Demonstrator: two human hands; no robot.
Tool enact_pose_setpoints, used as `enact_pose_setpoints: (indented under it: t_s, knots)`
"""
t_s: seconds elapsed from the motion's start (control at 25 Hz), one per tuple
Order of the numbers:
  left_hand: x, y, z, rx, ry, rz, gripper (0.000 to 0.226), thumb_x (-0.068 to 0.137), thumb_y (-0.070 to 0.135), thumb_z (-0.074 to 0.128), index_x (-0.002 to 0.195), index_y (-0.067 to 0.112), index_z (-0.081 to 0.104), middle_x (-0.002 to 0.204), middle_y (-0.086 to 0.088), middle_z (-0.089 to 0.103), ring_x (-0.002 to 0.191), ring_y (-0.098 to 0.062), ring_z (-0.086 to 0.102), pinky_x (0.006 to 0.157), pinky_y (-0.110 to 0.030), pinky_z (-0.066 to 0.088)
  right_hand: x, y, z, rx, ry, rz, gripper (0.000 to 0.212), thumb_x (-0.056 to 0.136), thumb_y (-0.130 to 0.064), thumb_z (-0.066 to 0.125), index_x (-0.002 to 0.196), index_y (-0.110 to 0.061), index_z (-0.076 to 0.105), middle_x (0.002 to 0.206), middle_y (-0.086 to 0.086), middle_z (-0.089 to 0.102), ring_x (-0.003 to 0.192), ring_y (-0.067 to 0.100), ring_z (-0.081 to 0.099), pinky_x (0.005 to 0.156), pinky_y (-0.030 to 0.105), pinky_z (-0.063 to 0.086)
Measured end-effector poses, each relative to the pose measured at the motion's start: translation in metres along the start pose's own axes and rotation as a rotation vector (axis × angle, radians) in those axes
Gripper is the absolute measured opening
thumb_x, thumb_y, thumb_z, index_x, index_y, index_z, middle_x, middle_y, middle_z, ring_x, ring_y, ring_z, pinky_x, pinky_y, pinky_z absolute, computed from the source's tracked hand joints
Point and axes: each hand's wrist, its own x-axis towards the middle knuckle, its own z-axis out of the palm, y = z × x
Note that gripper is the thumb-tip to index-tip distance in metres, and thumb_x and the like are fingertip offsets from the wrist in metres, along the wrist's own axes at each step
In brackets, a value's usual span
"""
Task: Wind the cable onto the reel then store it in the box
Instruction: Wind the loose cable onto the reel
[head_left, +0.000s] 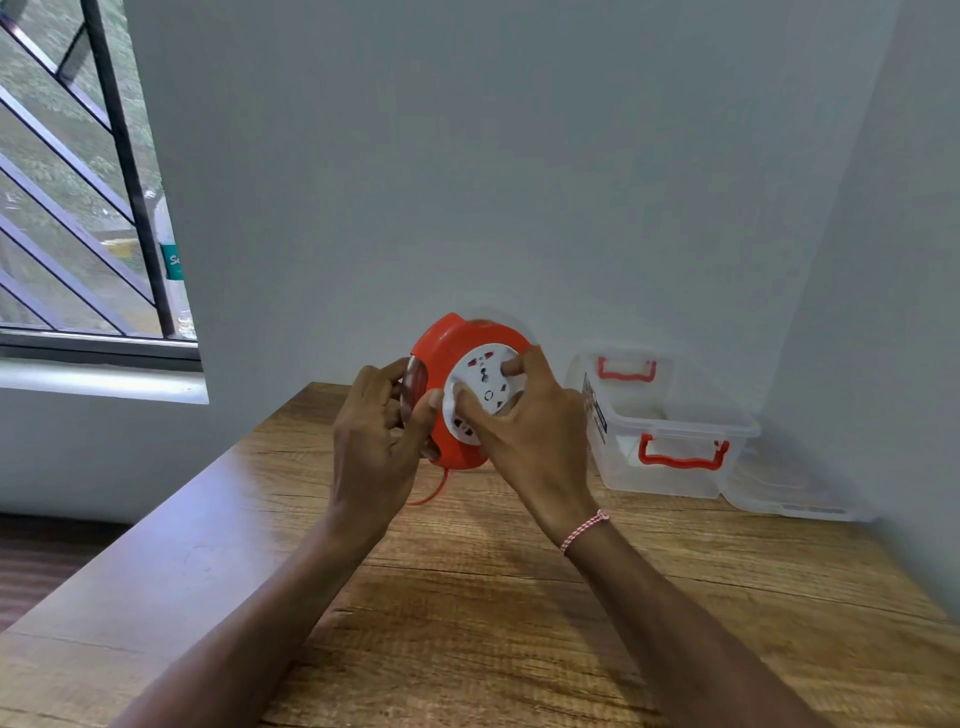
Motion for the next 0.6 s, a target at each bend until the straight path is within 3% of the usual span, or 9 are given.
enact_pose_setpoints:
  t_s: [0.12,0.24,0.32,0.4,0.48,0.6]
  knots:
    - [-0.002,-0.001,0.002,0.016,-0.015,0.047,0.038,0.101,0.061,0.051,0.12,0.028,0.056,0.105,0.01,0.058,0.095,0.009,0.061,0.071,-0.008,0.052,-0.001,-0.008,0.003,0.643,-0.077,0.575,0.051,0.088,-0.048,0.081,0.115,-0.01,0.059,0.077,0.009,0.081,0.055,0.02,0.077,0.041,0.022,0.054]
    - [-0.001,-0.004,0.002,0.033,-0.011,0.048,0.038,0.101,0.062,0.05,0.12,0.029,0.056,0.103,0.008,0.059,0.092,0.001,0.063,0.068,-0.013,0.053,-0.002,-0.011,-0.002,0.871,-0.178,0.699,0.048,0.088,-0.044,0.083,0.108,-0.003,0.067,0.071,0.015,0.08,0.054,0.02,0.076,0.044,0.023,0.056]
    - [0.001,-0.004,0.0,0.021,0.02,0.0,0.032,0.1,0.064,0.05,0.118,0.038,0.055,0.104,0.006,0.062,0.091,-0.004,0.065,0.068,-0.019,0.055,0.001,-0.011,-0.007,0.726,-0.215,0.546,0.048,0.092,-0.047,0.078,0.115,-0.006,0.065,0.073,0.012,0.08,0.056,0.019,0.077,0.047,0.025,0.059]
    - [0.003,-0.003,-0.002,-0.028,0.05,-0.084,0.022,0.1,0.064,0.051,0.117,0.051,0.05,0.11,0.005,0.065,0.094,-0.002,0.068,0.068,-0.016,0.058,0.003,-0.005,-0.014,0.23,-0.157,0.198,0.048,0.093,-0.052,0.074,0.12,-0.012,0.065,0.08,0.005,0.082,0.061,0.015,0.077,0.055,0.027,0.063]
    - [0.004,-0.003,-0.004,-0.064,0.069,-0.122,0.02,0.1,0.06,0.053,0.119,0.054,0.048,0.116,0.005,0.066,0.099,-0.003,0.07,0.07,-0.009,0.056,0.003,0.003,-0.018,-0.205,-0.004,-0.236,0.051,0.092,-0.053,0.075,0.124,-0.015,0.068,0.101,0.006,0.082,0.077,0.02,0.08,0.066,0.028,0.062]
    - [0.002,-0.005,-0.002,-0.058,0.075,-0.114,0.021,0.101,0.052,0.055,0.121,0.048,0.05,0.118,0.002,0.067,0.099,-0.001,0.07,0.072,-0.003,0.052,0.001,0.006,-0.016,-0.405,0.02,-0.557,0.062,0.091,-0.051,0.077,0.138,-0.012,0.064,0.121,0.014,0.078,0.084,0.031,0.08,0.067,0.034,0.064]
